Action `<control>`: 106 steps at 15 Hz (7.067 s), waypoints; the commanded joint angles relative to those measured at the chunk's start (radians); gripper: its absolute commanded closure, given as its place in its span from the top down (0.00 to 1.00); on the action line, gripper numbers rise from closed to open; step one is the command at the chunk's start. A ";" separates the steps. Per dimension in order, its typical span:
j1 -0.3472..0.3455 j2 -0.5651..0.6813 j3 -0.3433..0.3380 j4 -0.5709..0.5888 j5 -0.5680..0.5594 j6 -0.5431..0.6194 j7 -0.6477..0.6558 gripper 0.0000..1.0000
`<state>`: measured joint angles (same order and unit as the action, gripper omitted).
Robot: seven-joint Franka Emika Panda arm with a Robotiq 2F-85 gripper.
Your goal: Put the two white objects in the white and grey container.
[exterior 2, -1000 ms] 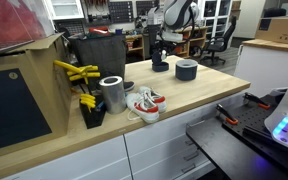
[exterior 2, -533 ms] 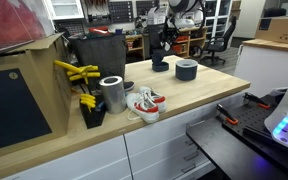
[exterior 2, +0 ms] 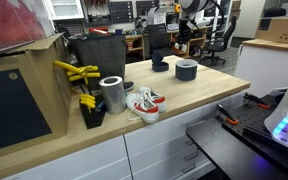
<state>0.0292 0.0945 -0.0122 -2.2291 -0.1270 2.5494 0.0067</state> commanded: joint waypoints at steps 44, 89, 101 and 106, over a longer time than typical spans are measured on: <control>-0.036 0.118 -0.019 0.004 -0.090 -0.025 -0.054 0.92; 0.023 -0.070 0.059 0.401 0.087 -0.772 0.246 1.00; 0.021 -0.069 0.056 0.381 0.099 -0.718 0.274 1.00; 0.021 -0.069 0.056 0.381 0.099 -0.718 0.274 1.00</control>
<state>0.0505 0.0247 0.0434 -1.8500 -0.0284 1.8334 0.2807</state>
